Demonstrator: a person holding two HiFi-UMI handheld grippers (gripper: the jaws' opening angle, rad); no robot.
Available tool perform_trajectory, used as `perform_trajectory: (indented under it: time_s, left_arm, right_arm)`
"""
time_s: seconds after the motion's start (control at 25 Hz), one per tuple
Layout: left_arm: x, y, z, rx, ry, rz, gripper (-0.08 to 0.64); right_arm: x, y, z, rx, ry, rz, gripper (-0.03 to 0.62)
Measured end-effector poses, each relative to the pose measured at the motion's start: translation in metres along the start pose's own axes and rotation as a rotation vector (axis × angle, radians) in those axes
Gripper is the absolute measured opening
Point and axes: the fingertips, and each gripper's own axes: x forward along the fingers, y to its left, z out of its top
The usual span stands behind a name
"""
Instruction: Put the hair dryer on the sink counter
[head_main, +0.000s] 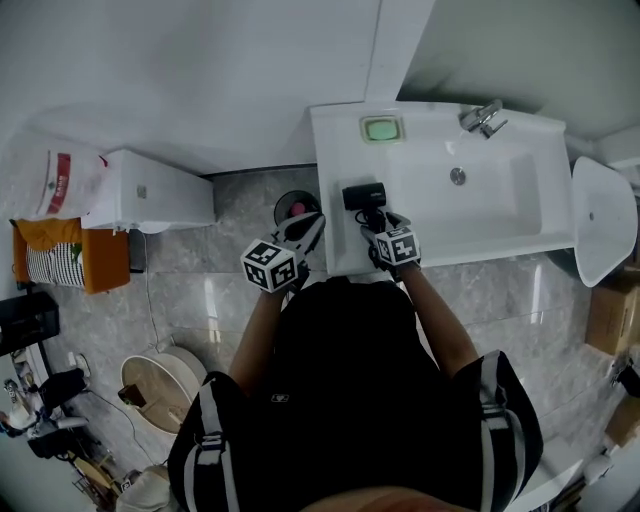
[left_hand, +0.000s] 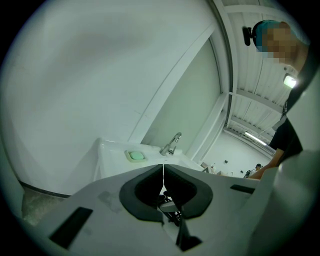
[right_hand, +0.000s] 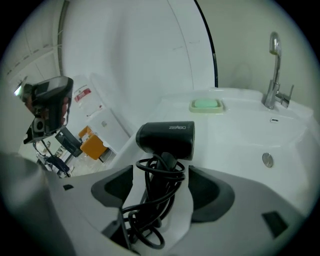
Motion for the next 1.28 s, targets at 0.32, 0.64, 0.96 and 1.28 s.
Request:
perform_trajectory:
  time_s: [0.32,0.64,0.96,1.28]
  left_arm:
    - [0.014,-0.021,-0.008,-0.011,-0.010,-0.012,0.017]
    - [0.027,-0.053,-0.019,-0.004,-0.014,-0.005,0.017]
    - [0.035,-0.084,-0.028,0.006,-0.022,0.025,0.017]
    - [0.032,-0.102,-0.035,0.007,-0.032,0.073,0.017]
  right_arm:
    - [-0.061,0.003,0.035,-0.060,-0.200,0.028,0.281]
    - [-0.140,-0.004,0.055,-0.095,-0.441,0.061,0.057]
    - [-0.182,-0.013,0.035,-0.174,-0.460,0.158,0.057]
    - [-0.196,-0.017,0.018,-0.184,-0.452,0.225,0.057]
